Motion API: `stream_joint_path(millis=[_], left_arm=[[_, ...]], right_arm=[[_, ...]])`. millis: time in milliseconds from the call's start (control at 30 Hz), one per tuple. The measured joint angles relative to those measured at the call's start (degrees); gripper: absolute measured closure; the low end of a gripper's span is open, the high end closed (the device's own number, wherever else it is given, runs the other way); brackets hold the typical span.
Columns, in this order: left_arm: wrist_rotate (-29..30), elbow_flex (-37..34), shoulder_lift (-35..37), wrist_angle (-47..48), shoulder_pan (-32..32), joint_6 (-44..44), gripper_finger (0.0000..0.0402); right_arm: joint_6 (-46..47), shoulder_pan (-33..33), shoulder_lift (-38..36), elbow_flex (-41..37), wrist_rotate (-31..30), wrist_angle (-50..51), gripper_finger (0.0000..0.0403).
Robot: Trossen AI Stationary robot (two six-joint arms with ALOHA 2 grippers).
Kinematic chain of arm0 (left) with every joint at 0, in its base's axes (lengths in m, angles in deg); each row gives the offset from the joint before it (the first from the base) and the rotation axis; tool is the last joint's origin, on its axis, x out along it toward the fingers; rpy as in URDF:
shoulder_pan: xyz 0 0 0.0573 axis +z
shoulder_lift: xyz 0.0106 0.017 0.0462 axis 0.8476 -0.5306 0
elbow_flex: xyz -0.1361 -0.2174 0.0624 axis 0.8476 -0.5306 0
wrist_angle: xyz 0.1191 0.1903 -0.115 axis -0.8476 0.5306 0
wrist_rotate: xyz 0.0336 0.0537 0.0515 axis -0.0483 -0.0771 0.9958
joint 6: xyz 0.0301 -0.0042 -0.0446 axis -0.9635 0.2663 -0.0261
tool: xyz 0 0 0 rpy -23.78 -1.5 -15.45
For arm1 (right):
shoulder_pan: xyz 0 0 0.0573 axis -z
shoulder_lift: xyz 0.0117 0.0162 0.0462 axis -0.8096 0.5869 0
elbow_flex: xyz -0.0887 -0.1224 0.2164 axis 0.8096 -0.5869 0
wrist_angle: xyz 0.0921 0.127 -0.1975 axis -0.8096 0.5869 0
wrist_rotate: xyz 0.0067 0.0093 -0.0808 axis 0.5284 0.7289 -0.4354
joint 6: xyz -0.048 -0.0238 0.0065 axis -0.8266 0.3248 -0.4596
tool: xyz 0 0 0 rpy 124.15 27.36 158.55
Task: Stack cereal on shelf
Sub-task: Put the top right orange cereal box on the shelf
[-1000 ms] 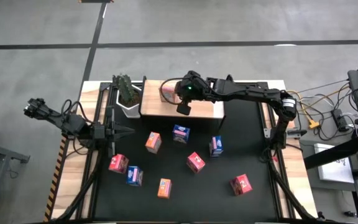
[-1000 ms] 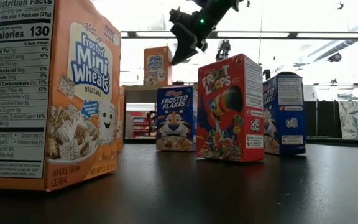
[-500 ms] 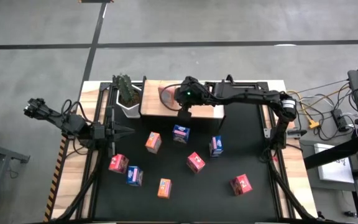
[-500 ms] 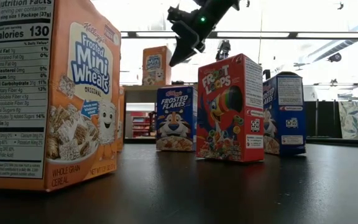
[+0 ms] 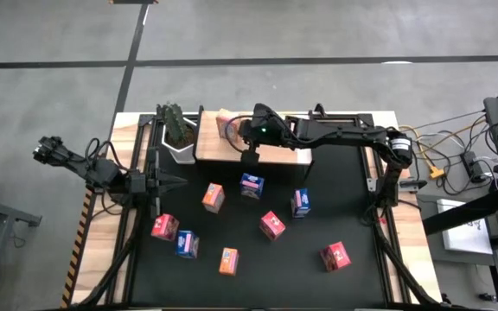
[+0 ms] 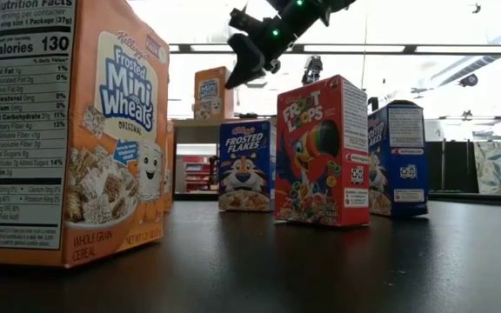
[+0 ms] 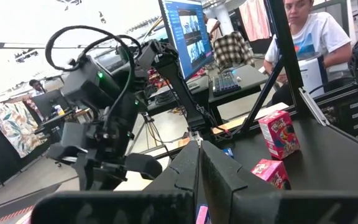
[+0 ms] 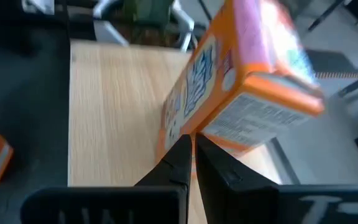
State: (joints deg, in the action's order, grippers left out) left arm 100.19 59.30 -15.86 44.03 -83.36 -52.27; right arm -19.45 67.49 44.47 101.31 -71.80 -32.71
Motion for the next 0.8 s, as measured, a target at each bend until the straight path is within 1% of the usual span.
stream_joint_path(millis=[267, 367, 533, 800], left_arm=[[0.0, 0.0, 0.0, 0.02, 0.01, 0.0, 0.0402], [0.0, 0.0, 0.0, 0.0, 0.01, 0.0, 0.0402], [0.0, 0.0, 0.0, 0.02, 0.02, 0.02, 0.0402], [0.0, 0.02, 0.0, 0.02, 0.02, 0.02, 0.0402]], right_arm=[[-1.95, 0.12, 1.91, 0.02, 0.38, -6.66, 0.039], [-3.14, 0.23, 3.24, 0.02, 0.34, -7.54, 0.039], [-4.32, 0.29, 4.29, 0.0, -2.46, -10.36, 0.039], [-6.04, 1.77, 6.27, 0.0, -2.58, -13.96, 0.039]])
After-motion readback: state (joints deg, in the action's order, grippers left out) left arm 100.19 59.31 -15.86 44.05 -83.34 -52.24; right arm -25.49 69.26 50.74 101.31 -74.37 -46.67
